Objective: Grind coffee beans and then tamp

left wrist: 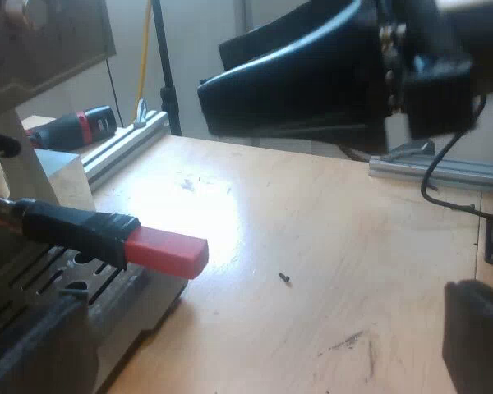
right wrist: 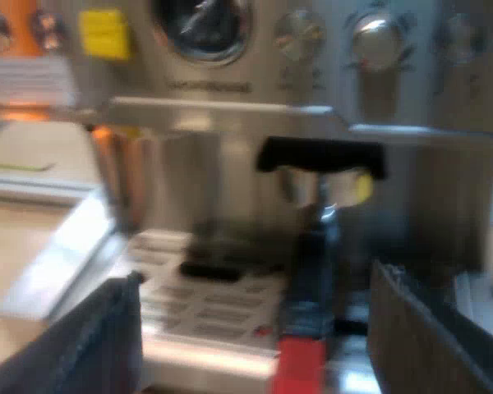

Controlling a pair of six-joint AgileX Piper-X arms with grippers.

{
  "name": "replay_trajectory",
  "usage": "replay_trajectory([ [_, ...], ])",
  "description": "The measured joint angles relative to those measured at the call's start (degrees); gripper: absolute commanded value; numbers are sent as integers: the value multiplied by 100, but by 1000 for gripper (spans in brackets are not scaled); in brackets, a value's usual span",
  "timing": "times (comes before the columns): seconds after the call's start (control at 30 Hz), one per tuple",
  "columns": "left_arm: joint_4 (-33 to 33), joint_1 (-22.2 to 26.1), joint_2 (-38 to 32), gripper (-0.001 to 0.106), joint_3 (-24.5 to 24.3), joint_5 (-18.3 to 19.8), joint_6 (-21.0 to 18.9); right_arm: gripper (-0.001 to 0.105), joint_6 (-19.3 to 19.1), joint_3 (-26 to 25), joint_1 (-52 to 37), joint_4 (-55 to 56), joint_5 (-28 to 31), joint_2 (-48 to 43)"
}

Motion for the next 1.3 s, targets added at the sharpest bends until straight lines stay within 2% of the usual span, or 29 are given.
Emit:
replay_trajectory([
  [0.03,0,0,0,87,0,0,0,60,198,-54,-20,209,-120,0],
  [0.1,14,0,0,87,0,0,0,60,912,-340,-144,965,-558,0],
  [0.13,13,0,0,87,0,0,0,60,1045,-400,-196,1172,-710,0],
  [0.27,13,0,0,87,0,0,0,60,1744,-677,-720,2537,-1918,0],
  [0.33,13,0,0,87,0,0,0,60,1863,-732,-958,2945,-2341,0],
  [0.5,13,0,0,87,0,0,0,60,1914,-923,-1560,3184,-3211,81],
  [0.7,13,0,0,87,0,0,0,60,1768,-1372,-1665,3172,-3695,647],
  [0.83,13,0,0,87,0,0,0,60,1573,-1399,-1692,3134,-3765,1028],
  [1.13,13,0,0,87,0,0,0,60,1438,-1399,-2118,2957,-3978,1545],
  [1.3,13,0,0,87,0,0,0,60,1240,-1079,-2253,2046,-4064,1614],
])
